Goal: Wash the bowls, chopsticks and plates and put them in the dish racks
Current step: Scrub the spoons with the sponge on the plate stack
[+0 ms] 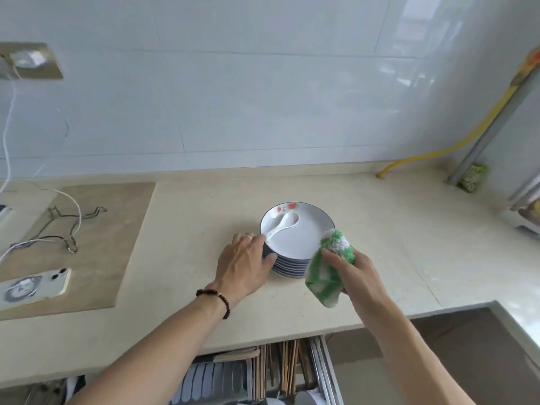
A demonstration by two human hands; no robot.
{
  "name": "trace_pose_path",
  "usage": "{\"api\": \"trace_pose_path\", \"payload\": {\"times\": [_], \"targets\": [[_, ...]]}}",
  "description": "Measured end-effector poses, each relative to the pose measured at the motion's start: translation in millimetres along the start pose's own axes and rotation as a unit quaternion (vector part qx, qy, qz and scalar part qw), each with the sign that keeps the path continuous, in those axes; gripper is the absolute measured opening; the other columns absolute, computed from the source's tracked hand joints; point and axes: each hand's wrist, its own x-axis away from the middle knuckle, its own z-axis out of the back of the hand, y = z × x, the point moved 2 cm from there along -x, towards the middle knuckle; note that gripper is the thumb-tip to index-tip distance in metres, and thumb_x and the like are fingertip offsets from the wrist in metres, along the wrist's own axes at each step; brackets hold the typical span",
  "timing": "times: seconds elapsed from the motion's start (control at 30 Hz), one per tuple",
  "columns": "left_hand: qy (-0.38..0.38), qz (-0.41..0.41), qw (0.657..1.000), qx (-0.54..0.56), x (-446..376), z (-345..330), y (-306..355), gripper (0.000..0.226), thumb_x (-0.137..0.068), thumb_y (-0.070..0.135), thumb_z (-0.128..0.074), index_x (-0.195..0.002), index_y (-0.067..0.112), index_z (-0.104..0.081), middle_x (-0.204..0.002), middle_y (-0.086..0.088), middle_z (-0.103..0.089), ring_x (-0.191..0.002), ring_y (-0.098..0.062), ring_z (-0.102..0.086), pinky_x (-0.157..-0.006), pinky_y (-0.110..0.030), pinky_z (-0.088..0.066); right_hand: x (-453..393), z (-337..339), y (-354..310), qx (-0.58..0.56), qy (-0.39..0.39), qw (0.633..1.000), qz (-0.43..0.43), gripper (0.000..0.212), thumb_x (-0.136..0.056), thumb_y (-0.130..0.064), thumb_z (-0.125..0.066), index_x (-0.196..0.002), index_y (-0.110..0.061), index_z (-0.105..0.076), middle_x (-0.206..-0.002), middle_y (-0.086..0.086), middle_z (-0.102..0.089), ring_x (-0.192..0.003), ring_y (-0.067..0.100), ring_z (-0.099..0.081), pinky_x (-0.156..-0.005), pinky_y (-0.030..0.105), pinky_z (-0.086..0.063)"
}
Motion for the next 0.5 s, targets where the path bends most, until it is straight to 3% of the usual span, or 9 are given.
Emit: {"api": "trace_pose_path", "payload": {"times": [0.07, 0.17, 0.3, 0.4, 0.5], "targets": [[-0.002, 0.009, 1.0, -0.003, -32, -4, 7, 0.03, -0.1, 0.04, -0.048, -0.115, 0.016, -0.055, -0.116, -0.004, -0.062, -0.117, -0.026, -0.048, -0.08, -0.035, -0.041, -16, 9, 0, -0.004, -0.003, 1.0, 0.005, 0.02, -0.092, -0.03, -0.069, -0.1, -0.012, -0.068, -0.092, 0.01, -0.074, -0.093, 0.032, -0.071, -0.081, 0.042, -0.057], [-0.015, 0.011, 1.0, -0.006, -72, -13, 15, 0.031, -0.101, 0.035, -0.049, -0.123, 0.014, -0.054, -0.116, -0.005, -0.064, -0.121, -0.026, -0.048, -0.078, -0.035, -0.043, -40, 18, -1, -0.02, 0.008, 1.0, 0.012, 0.032, -0.091, -0.033, -0.072, -0.119, -0.025, -0.061, -0.108, 0.009, -0.07, -0.102, 0.028, -0.069, -0.089, 0.049, -0.058], [-0.024, 0.021, 0.998, -0.059, -107, -24, 20, 0.024, -0.101, 0.026, -0.048, -0.12, 0.013, -0.055, -0.115, -0.007, -0.066, -0.119, -0.027, -0.051, -0.078, -0.035, -0.043, -64, 25, -6, -0.03, 0.066, 0.997, 0.031, 0.041, -0.091, -0.03, -0.073, -0.125, -0.034, -0.05, -0.111, 0.004, -0.065, -0.099, 0.022, -0.068, -0.076, 0.035, -0.059], [-0.047, 0.037, 0.996, -0.064, -121, -26, 23, 0.017, -0.096, 0.008, -0.048, -0.112, 0.011, -0.056, -0.111, -0.011, -0.067, -0.109, -0.031, -0.059, -0.073, -0.034, -0.041, -82, 31, -4, -0.039, 0.061, 0.997, 0.025, 0.031, -0.09, -0.034, -0.072, -0.117, -0.032, -0.058, -0.109, 0.007, -0.069, -0.1, 0.027, -0.07, -0.085, 0.053, -0.059], [-0.056, 0.064, 0.996, -0.019, -124, -26, 24, 0.017, -0.095, 0.005, -0.048, -0.108, 0.005, -0.059, -0.109, -0.014, -0.067, -0.105, -0.034, -0.061, -0.072, -0.035, -0.042, -92, 28, -2, -0.054, 0.056, 0.997, 0.016, 0.026, -0.091, -0.034, -0.071, -0.115, -0.026, -0.063, -0.108, 0.009, -0.07, -0.1, 0.029, -0.07, -0.086, 0.057, -0.058]]}}
